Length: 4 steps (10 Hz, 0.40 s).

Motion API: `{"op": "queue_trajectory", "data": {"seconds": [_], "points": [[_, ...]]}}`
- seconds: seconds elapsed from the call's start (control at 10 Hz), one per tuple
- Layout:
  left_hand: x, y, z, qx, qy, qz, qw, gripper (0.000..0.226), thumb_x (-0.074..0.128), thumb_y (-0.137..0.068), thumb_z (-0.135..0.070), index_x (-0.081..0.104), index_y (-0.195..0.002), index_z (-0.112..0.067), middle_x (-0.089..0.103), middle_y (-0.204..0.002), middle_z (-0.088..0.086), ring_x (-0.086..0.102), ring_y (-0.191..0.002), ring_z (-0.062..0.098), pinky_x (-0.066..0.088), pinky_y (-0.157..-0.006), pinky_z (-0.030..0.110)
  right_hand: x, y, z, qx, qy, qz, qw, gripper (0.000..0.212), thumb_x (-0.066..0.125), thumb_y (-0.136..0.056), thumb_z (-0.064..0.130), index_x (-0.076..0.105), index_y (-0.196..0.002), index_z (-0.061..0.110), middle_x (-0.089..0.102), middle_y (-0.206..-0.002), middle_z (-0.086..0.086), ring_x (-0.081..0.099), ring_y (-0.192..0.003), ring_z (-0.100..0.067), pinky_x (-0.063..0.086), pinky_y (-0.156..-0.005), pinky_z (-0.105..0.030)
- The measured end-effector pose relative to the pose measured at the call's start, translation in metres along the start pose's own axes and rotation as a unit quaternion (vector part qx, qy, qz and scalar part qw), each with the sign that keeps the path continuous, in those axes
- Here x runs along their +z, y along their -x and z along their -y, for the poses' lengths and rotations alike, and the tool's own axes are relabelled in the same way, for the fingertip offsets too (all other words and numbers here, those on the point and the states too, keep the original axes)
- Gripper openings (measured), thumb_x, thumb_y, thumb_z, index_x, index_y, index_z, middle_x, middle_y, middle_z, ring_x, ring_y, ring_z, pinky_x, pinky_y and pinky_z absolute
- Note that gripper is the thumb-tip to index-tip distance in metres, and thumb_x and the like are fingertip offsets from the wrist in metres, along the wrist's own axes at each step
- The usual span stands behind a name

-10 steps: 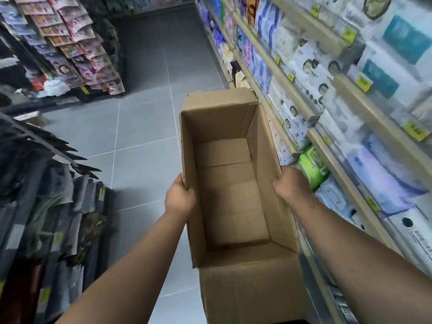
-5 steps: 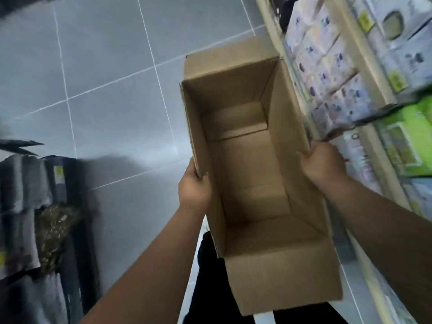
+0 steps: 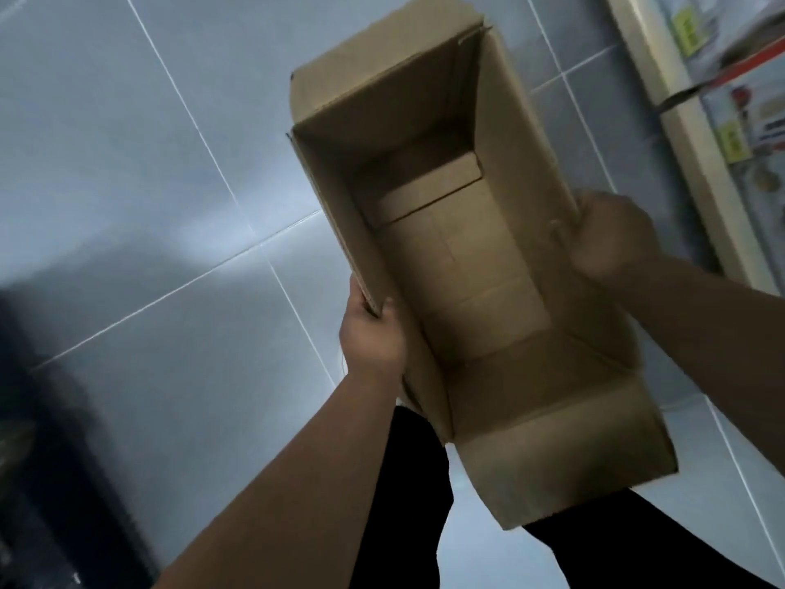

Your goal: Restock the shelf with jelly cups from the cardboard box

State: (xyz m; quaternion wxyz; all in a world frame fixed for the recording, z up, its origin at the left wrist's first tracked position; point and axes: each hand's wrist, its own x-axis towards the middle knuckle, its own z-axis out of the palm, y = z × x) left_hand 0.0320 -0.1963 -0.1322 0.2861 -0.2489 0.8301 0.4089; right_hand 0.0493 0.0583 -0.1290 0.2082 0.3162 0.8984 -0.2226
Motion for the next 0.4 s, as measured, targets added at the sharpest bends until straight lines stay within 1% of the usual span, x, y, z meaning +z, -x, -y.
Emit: {"op": "queue_trajectory", "data": {"seconds": [0.1,0.2,0.3,0.4], "points": [[0.006,-0.011,0.014,0.002,-0.024,-0.003,1.0,0.052,0.049,-0.098,-0.02,0.038,-0.147,-0.034,0.065,-0.126,-0.005,0.064,-0.111,0.024,0.051,-0.098,0.037,0.021,0.002,-0.004,0.001,0.022,-0.006,1.0,0.031,0.049,-0.097,0.027,0.055,-0.115,0.003,0.065,-0.103,-0.023,0.062,-0.094,-0.041,0.039,-0.07,-0.035],[0.005,-0.018,0.016,-0.008,-0.053,0.032,0.998,0.054,0.051,-0.098,-0.028,0.033,-0.149,-0.032,0.064,-0.129,-0.003,0.063,-0.112,0.025,0.051,-0.098,0.038,0.02,-0.003,-0.005,0.011,0.02,0.022,0.999,0.037,0.05,-0.097,0.029,0.049,-0.125,0.004,0.064,-0.11,-0.023,0.061,-0.098,-0.04,0.04,-0.073,-0.035],[-0.014,-0.008,-0.004,-0.026,-0.096,0.08,0.992,0.063,0.059,-0.092,-0.041,0.033,-0.148,-0.024,0.06,-0.134,0.003,0.06,-0.119,0.029,0.05,-0.1,0.039,-0.003,0.009,-0.001,0.078,-0.034,0.089,0.992,0.069,0.06,-0.092,0.039,0.028,-0.147,0.012,0.048,-0.139,-0.021,0.05,-0.123,-0.04,0.044,-0.098,-0.044],[-0.03,0.011,-0.032,-0.042,-0.122,0.093,0.987,0.061,0.058,-0.093,-0.042,0.036,-0.146,-0.021,0.052,-0.144,0.006,0.054,-0.126,0.029,0.046,-0.098,0.031,-0.025,0.032,0.009,0.095,-0.027,0.085,0.992,0.083,0.063,-0.087,0.047,0.018,-0.151,0.019,0.035,-0.151,-0.015,0.037,-0.135,-0.038,0.037,-0.107,-0.05]]}}
